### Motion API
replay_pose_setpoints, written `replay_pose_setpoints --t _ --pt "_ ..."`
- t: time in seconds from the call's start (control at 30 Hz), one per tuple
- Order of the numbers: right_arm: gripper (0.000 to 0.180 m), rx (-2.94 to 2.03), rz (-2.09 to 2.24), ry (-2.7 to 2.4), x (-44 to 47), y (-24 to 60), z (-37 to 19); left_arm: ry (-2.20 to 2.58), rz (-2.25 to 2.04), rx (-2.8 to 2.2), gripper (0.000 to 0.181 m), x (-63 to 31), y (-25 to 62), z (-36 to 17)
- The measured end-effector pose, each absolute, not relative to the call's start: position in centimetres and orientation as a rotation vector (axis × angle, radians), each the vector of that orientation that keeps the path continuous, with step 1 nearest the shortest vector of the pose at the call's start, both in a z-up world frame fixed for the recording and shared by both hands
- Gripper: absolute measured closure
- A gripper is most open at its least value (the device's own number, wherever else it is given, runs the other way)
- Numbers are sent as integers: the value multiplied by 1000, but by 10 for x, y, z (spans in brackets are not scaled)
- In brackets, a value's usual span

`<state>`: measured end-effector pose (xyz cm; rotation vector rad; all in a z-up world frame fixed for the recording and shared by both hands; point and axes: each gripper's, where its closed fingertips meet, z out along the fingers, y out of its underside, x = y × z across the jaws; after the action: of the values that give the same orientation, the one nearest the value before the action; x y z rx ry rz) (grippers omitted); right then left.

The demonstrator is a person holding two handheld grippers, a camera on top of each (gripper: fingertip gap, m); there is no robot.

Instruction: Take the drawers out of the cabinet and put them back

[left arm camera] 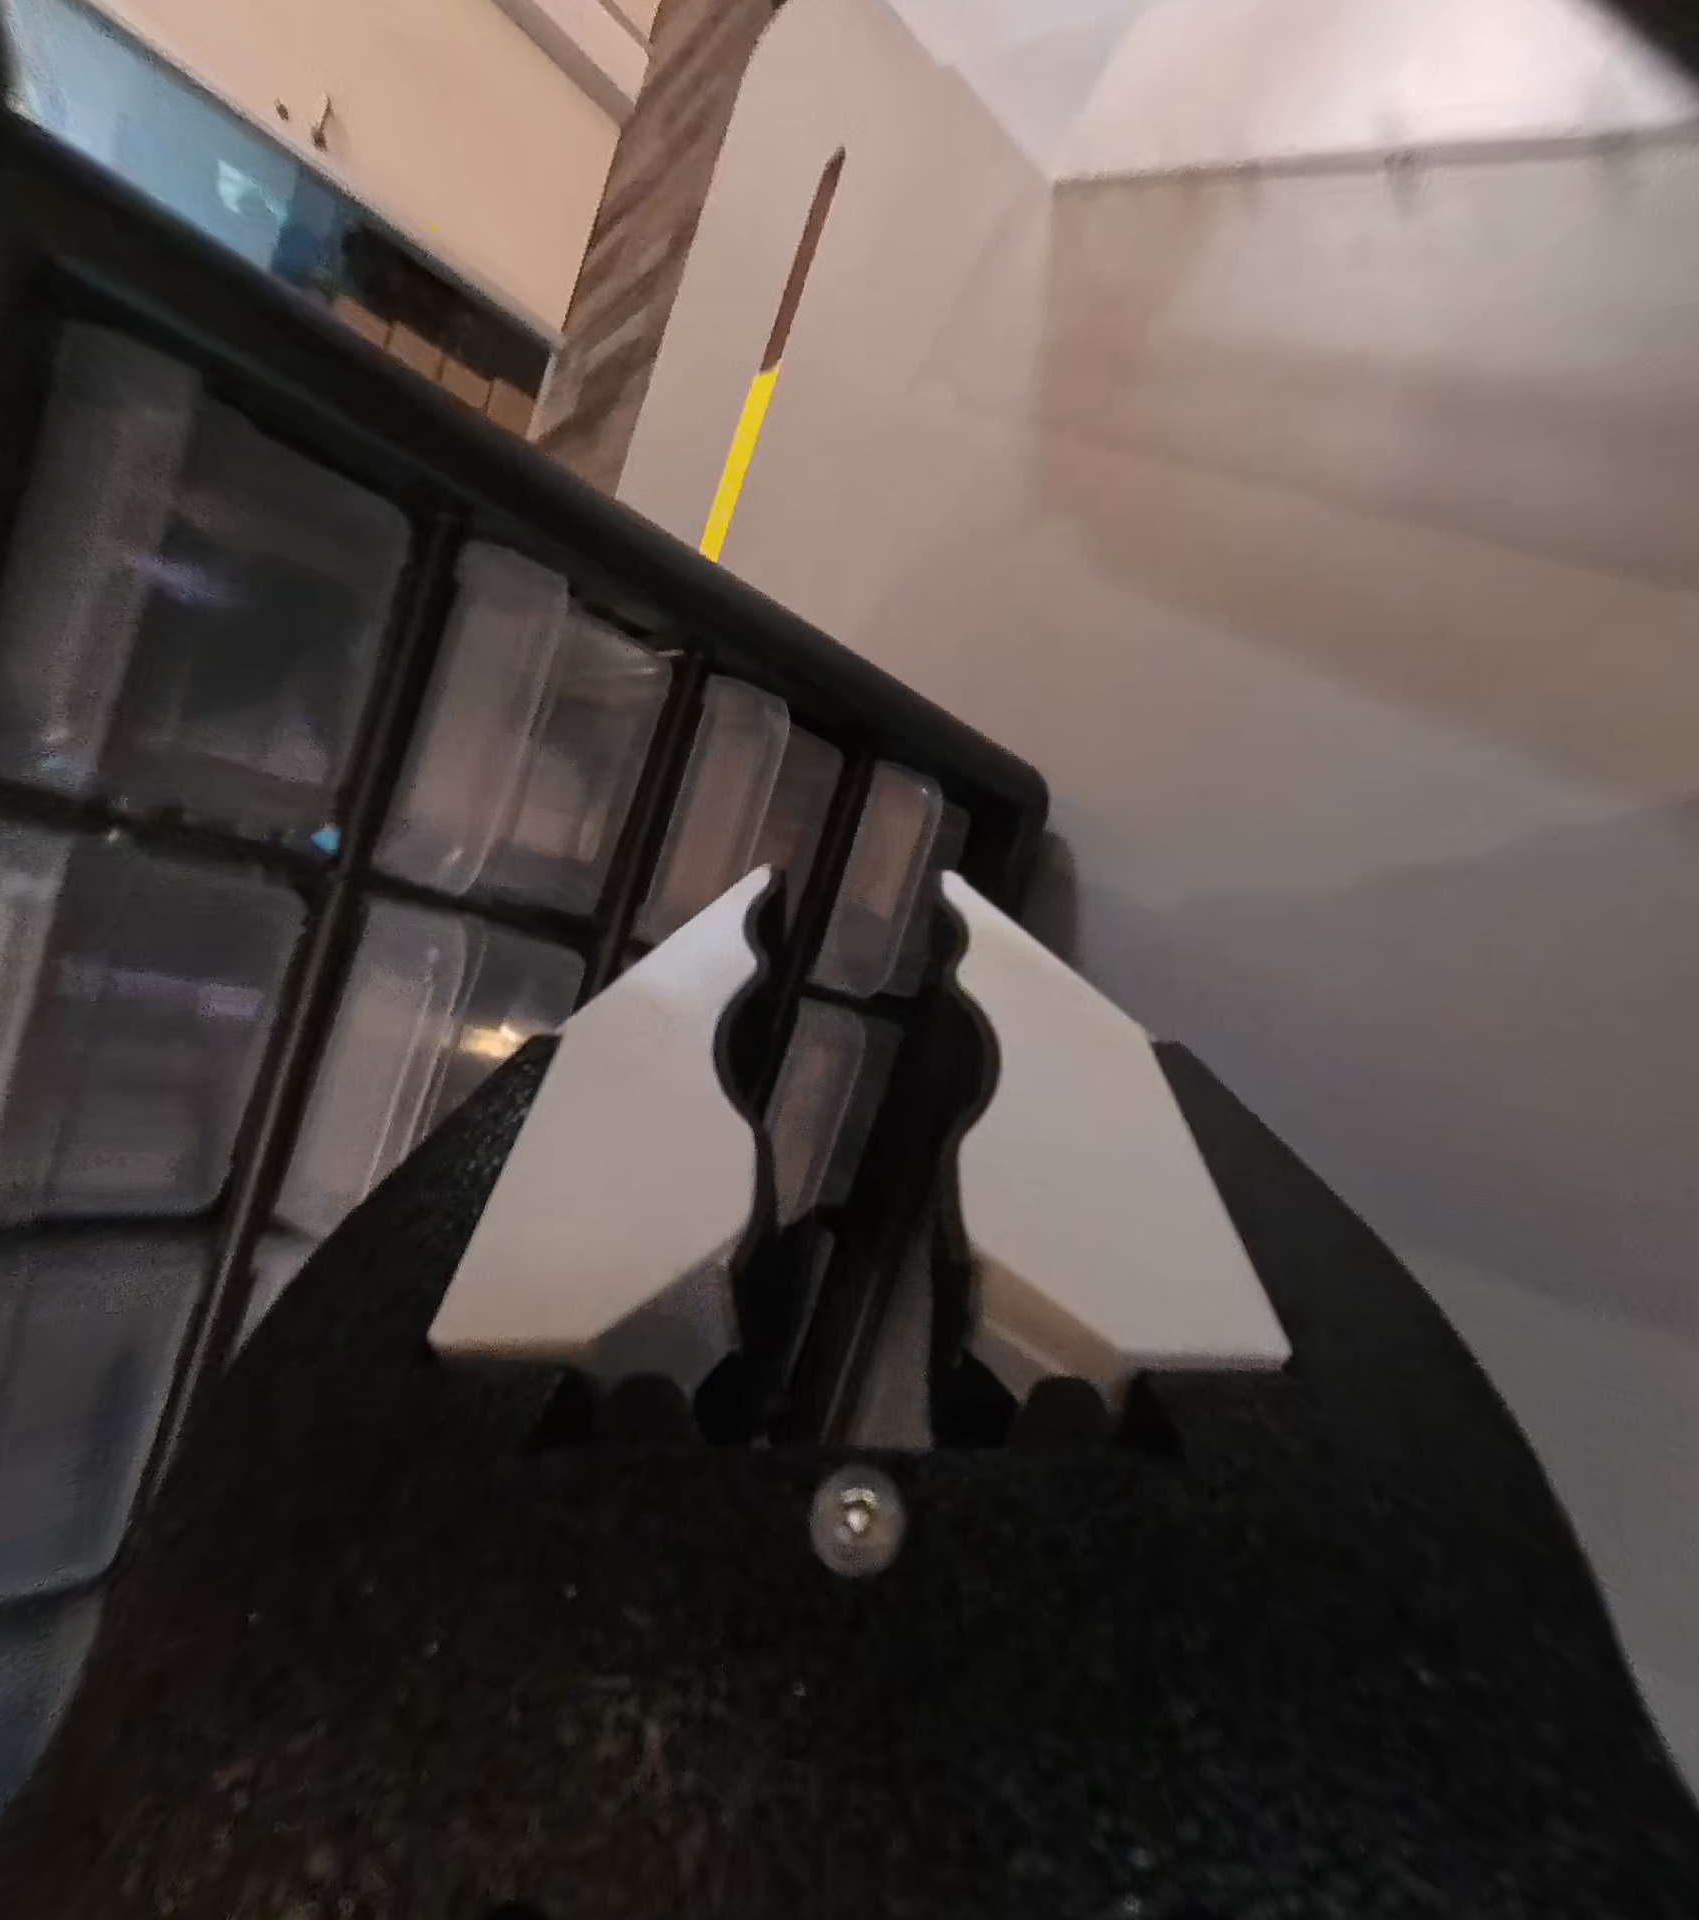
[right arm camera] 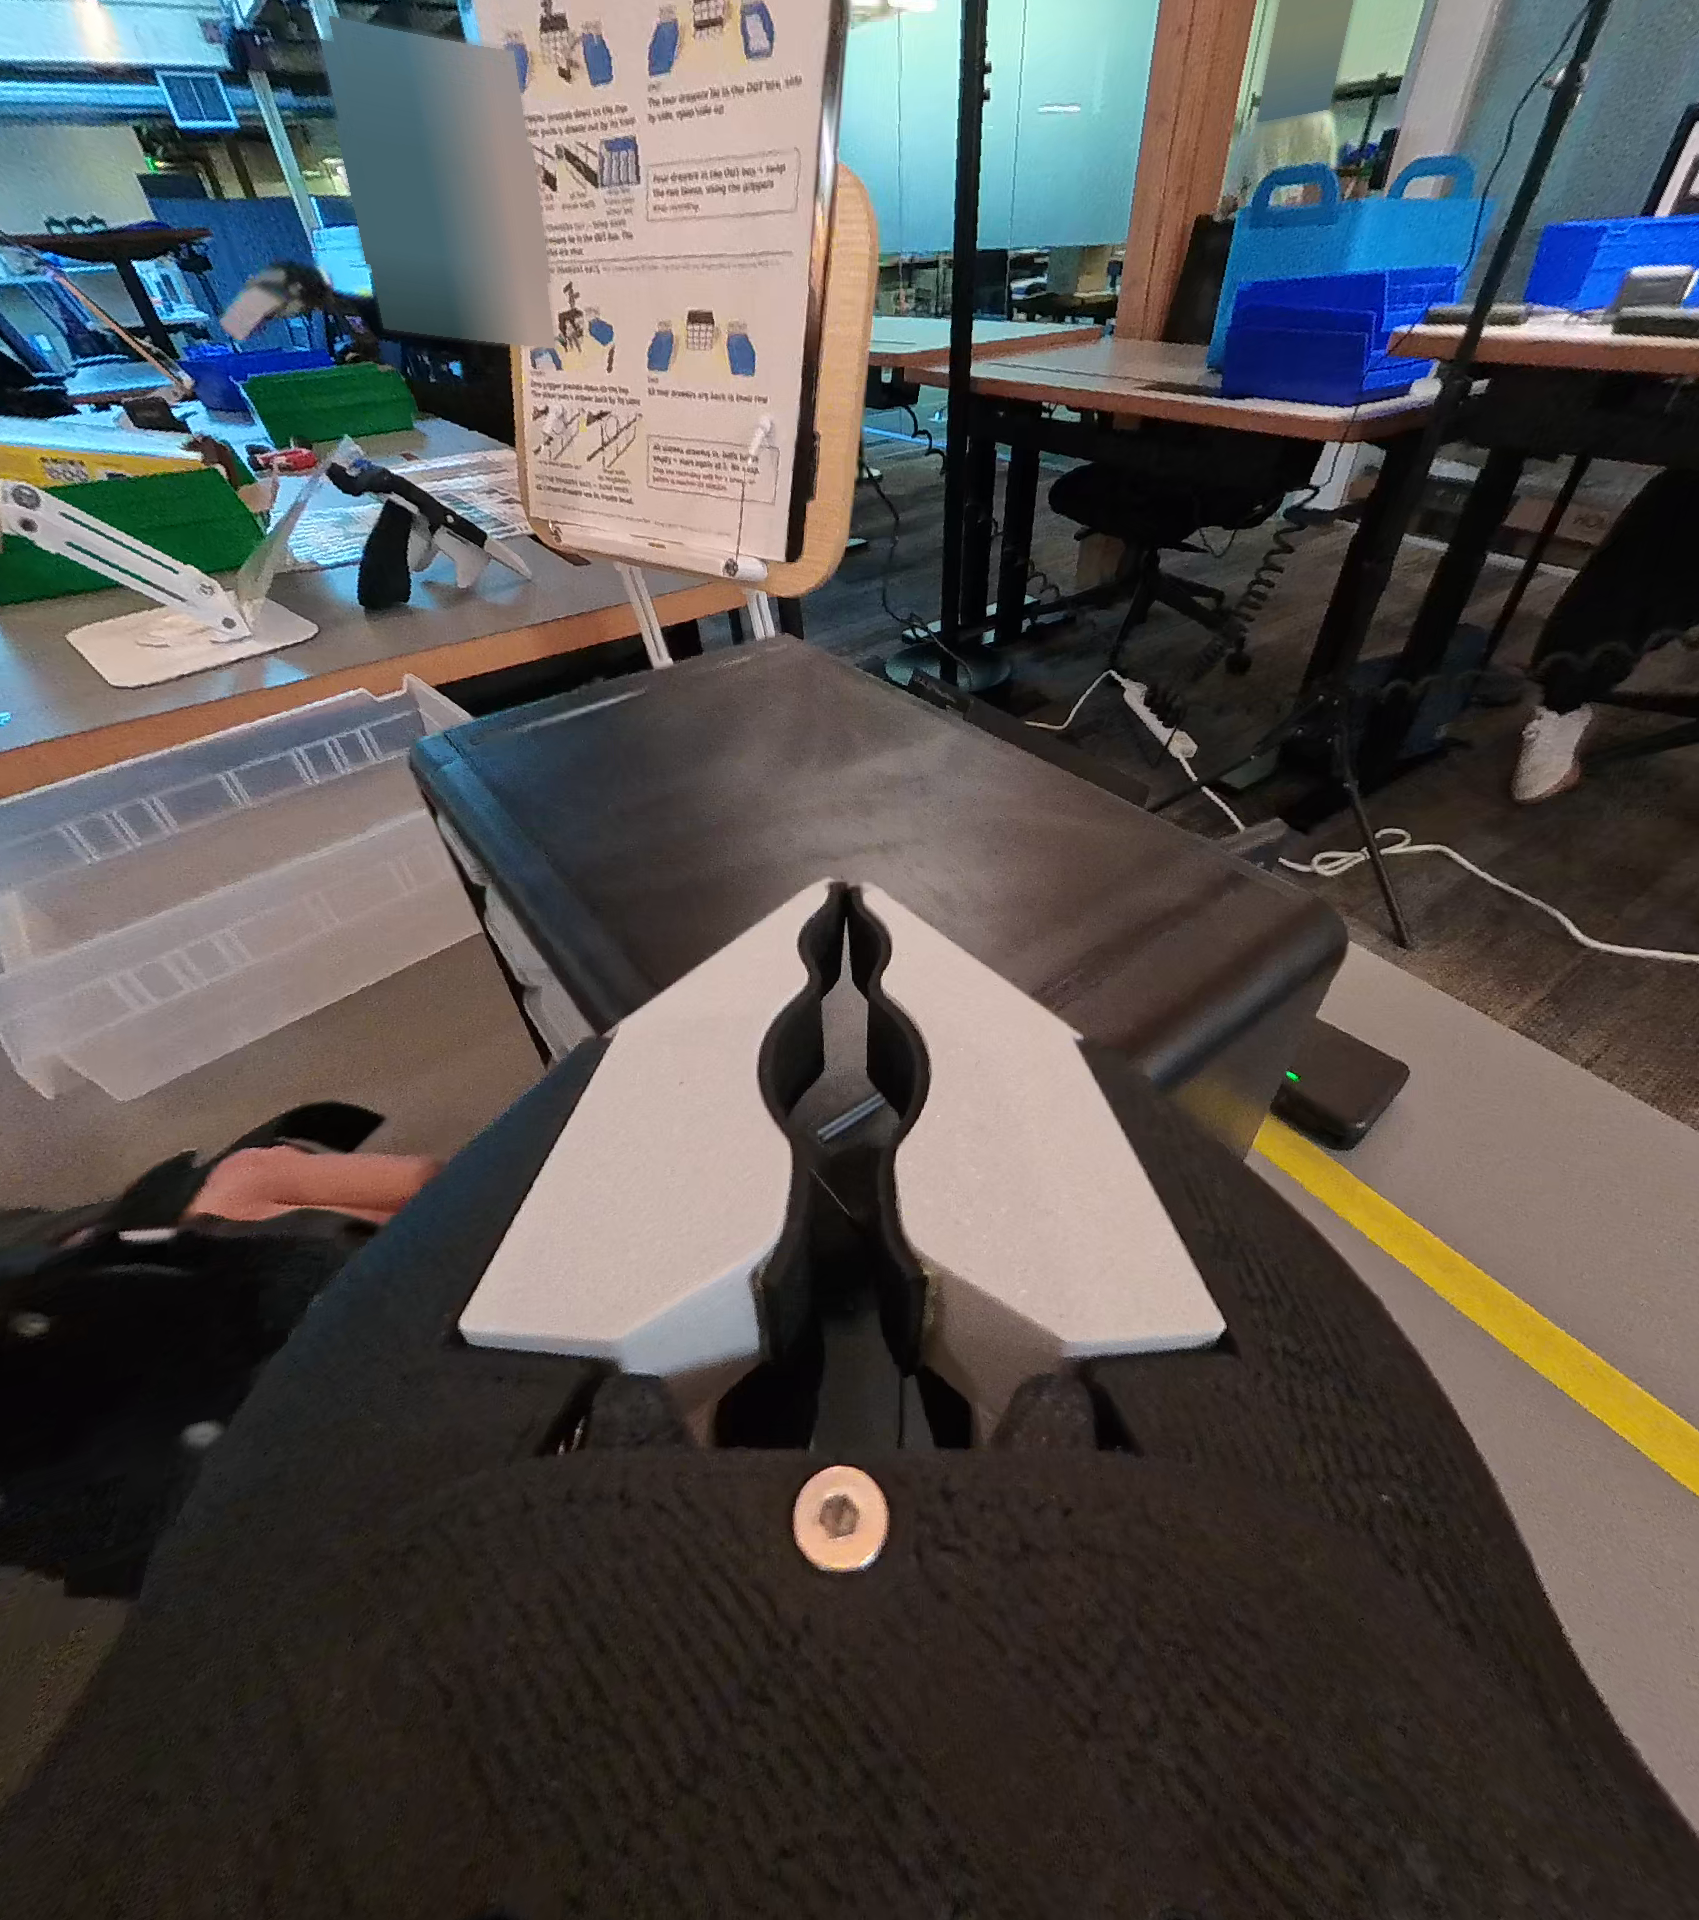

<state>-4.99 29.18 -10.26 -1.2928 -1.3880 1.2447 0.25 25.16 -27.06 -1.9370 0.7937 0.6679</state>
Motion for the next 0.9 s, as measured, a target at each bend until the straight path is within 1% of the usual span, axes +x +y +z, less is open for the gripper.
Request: replay_pose_setpoints --t 0.1,0.17,0.23,0.33,0.37,0.43,0.5,0.53,0.6,0.63,0.67,0.73,0.77,0.83,0.87,0.9 --pt "180 -1237 1230 -1359 -50 287 -90 730 620 -1870 151 5 221 -249" --pt "180 -1191 1197 -1316 -49 286 -78 620 624 -1830 145 -9 202 -223" --pt "169 -1145 1152 -1262 -46 285 -66 478 618 -1785 134 -32 187 -185" --pt "162 -1074 1074 -1197 -38 283 -51 313 611 -1674 128 -72 171 -119" --pt "159 -1055 1020 -1173 -33 284 -47 272 584 -1614 123 -82 168 -97" --pt "155 -1033 834 -1112 -19 295 -44 209 398 -1441 116 -88 161 -57" --pt "155 -990 661 -1057 -4 298 -39 183 225 -1346 103 -93 155 -38" --pt "154 -957 614 -1043 1 294 -36 170 211 -1351 98 -103 154 -37" --pt "153 -876 595 -1043 2 272 -35 144 248 -1450 100 -127 158 -52" --pt "150 -841 583 -1043 -1 259 -36 149 258 -1517 100 -136 160 -63" --pt "149 -818 508 -1004 1 252 -37 172 257 -1577 99 -141 163 -74" --pt "157 -670 220 -905 10 236 -42 380 223 -1650 108 -126 163 -98" --pt "161 -584 106 -907 7 221 -52 475 266 -1660 104 -122 161 -107" --pt "161 -480 61 -998 -15 186 -84 462 434 -1700 118 -139 159 -111" --pt "158 -455 97 -1049 -29 169 -102 456 457 -1708 121 -144 158 -112" --pt "154 -432 146 -1100 -44 153 -120 458 439 -1700 127 -145 156 -113"
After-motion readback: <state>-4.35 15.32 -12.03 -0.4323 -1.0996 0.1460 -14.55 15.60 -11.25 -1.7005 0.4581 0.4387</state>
